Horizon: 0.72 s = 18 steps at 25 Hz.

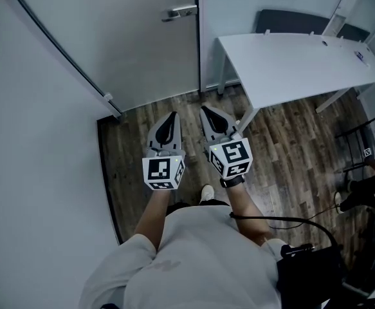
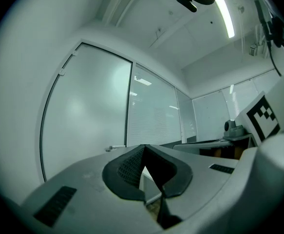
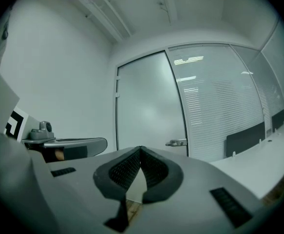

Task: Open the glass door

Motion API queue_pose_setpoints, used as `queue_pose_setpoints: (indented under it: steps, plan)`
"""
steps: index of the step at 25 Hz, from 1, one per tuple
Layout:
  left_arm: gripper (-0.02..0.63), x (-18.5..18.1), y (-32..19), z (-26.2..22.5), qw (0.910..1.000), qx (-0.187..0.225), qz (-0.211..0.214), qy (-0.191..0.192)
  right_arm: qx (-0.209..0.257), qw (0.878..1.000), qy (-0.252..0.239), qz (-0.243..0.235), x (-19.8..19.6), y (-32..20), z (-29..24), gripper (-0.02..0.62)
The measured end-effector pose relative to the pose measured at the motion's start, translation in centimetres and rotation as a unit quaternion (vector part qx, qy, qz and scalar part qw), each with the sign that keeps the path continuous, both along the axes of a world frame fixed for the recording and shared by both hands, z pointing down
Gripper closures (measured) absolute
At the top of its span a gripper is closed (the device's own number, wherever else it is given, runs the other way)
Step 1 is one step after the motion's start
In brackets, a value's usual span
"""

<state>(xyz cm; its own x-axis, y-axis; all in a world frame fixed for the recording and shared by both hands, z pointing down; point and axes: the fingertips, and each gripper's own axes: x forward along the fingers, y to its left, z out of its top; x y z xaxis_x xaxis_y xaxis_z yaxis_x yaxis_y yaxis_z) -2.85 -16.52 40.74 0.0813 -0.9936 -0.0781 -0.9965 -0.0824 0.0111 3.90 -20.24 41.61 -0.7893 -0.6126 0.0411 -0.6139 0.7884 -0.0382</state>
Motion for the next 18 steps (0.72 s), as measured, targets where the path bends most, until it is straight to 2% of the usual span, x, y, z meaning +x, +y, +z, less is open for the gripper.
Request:
queue_pose_setpoints:
  steps: [4, 9, 14, 18]
  plan:
    - [0.604, -1.4, -3.8, 0.5, 0.9999, -0.013, -0.003, 0.003, -0.012, 1.000, 0.005, 0.000, -0.9, -3.6, 0.7, 0.592]
    - [0.604, -3.1, -8.4, 1.5, 0.9997, -0.021, 0.006, 0.009, -0.035, 0.998, 0.020, 0.040, -1.9, -8.1, 2.2, 0.592]
    - [0.604, -6.3, -15.3, 2.3, 0.9989, -0.017, 0.041, 0.013, -0.024, 0.997, 0.017, 0.075, -4.8, -13.8, 2.7, 0.594]
    - [0.604, -9.7, -21.2, 1.6, 0.9976, -0.004, 0.069, 0.009, -0.003, 0.997, 0.000, 0.083, -8.3, -18.8, 1.4, 0.592]
